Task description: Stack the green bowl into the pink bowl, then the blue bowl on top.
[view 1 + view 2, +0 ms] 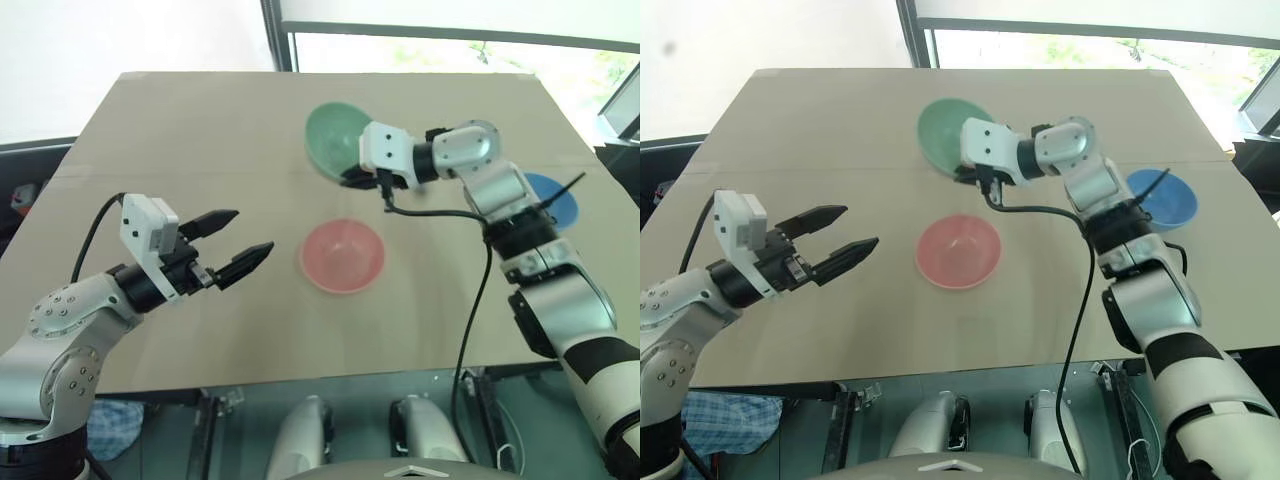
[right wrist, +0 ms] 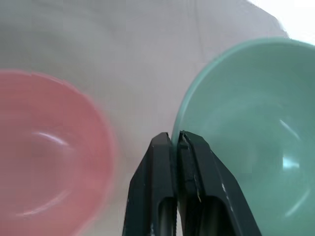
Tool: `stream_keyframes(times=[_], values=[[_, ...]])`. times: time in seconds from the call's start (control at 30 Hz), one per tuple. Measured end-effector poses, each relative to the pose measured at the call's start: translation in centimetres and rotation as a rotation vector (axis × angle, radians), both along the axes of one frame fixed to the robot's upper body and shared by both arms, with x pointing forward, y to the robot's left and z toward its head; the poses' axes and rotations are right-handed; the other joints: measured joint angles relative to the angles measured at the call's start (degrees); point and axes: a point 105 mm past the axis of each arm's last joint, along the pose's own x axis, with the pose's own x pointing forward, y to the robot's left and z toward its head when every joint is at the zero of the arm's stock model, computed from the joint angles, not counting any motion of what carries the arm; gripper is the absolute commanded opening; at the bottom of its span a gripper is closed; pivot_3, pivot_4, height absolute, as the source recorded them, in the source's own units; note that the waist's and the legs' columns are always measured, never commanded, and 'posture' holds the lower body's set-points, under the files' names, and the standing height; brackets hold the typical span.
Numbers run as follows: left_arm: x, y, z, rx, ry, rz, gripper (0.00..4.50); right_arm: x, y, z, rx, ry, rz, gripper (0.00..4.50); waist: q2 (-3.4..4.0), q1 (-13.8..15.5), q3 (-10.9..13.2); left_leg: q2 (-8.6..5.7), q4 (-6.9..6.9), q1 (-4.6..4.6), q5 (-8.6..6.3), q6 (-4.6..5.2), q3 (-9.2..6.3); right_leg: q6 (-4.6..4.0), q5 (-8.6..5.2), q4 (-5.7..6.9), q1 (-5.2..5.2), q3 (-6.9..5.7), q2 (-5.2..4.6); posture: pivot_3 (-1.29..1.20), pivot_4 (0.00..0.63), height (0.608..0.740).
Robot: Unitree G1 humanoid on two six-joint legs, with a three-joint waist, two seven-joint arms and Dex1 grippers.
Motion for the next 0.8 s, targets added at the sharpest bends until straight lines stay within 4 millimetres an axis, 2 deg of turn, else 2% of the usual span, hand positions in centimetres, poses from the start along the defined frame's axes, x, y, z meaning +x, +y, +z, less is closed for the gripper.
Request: stream_keyframes(times=[0.03,0.13,0.23,0.33,0.43,0.6,0.63,0.67,0.73,0.8], values=[[0.3,-0.3,0.0,0.0,-0.001,-0.028,4.5,-0.7,-0.3,0.2,-0.002,0.021,0.007,0.02,0.0,-0.1,0.0,0.01,0.0,0.03,0.0,0.0,0.05,0.0,0.0,0.0,0.0,0.04,0.01,0.0,0.15,0.74],[1.8,-0.8,0.7,0.047,-0.024,-0.114,4.5,-4.5,-1.7,1.0,-0.058,0.051,0.082,0.02,0.0,0.9,0.0,-0.01,0.02,0.02,0.0,0.01,0.0,-0.01,0.0,-0.02,-0.01,-0.03,0.05,0.0,0.15,0.74],[2.4,-1.0,0.7,0.059,-0.019,-0.153,4.5,-6.3,-2.5,0.7,-0.095,0.098,0.101,0.02,-0.02,1.0,0.0,-0.02,0.03,0.02,-0.02,0.05,0.05,0.0,0.0,-0.01,-0.01,0.02,0.04,0.0,0.15,0.74],[3.0,-1.3,0.7,0.068,-0.014,-0.18,4.5,-7.4,-3.1,0.1,-0.124,0.144,0.084,0.02,-0.05,1.1,0.0,-0.03,0.03,0.0,-0.02,0.06,0.04,0.0,0.0,-0.02,-0.01,0.01,0.04,0.0,0.15,0.74],[3.3,-1.8,0.3,0.082,-0.009,-0.219,4.5,-8.2,-2.7,-0.1,-0.11,0.165,0.077,0.02,-0.06,1.0,0.0,-0.02,0.03,-0.01,-0.03,0.06,0.05,0.0,0.0,0.0,-0.02,0.03,0.04,0.0,0.15,0.74],[3.8,-2.1,0.4,0.083,-0.009,-0.235,4.5,-8.2,-2.1,0.1,-0.075,0.158,0.04,0.02,-0.08,1.1,0.0,-0.01,0.05,-0.01,-0.02,0.07,0.04,0.0,0.0,-0.01,-0.02,0.02,0.04,0.0,0.15,0.74],[3.9,-2.1,0.4,0.087,-0.012,-0.238,4.5,-8.2,-1.9,0.2,-0.066,0.16,0.04,0.68,-0.08,1.1,0.0,-0.02,0.05,-0.01,-0.03,0.07,0.04,0.0,0.0,0.0,-0.02,0.02,0.04,0.0,0.15,0.74],[3.9,-2.1,0.5,0.087,-0.012,-0.239,4.5,-8.3,-1.7,0.2,-0.059,0.161,0.039,0.9,-0.08,1.1,0.0,-0.02,0.05,-0.01,-0.03,0.07,0.04,0.0,0.0,0.0,-0.02,0.02,0.04,0.0,0.15,0.74],[4.0,-2.2,0.4,0.078,-0.01,-0.243,4.5,-8.4,-1.6,0.2,-0.05,0.17,0.038,1.84,-0.09,1.2,0.0,-0.01,0.05,-0.03,-0.03,0.08,0.02,0.0,0.0,-0.01,-0.02,0.01,0.04,0.0,0.15,0.74],[4.0,-2.2,0.4,0.079,-0.009,-0.244,4.5,-8.3,-1.5,0.2,-0.041,0.174,0.023,2.58,-0.09,1.2,0.0,-0.01,0.06,-0.03,-0.03,0.09,0.03,0.0,0.0,-0.01,-0.02,0.01,0.03,0.0,0.15,0.74]])
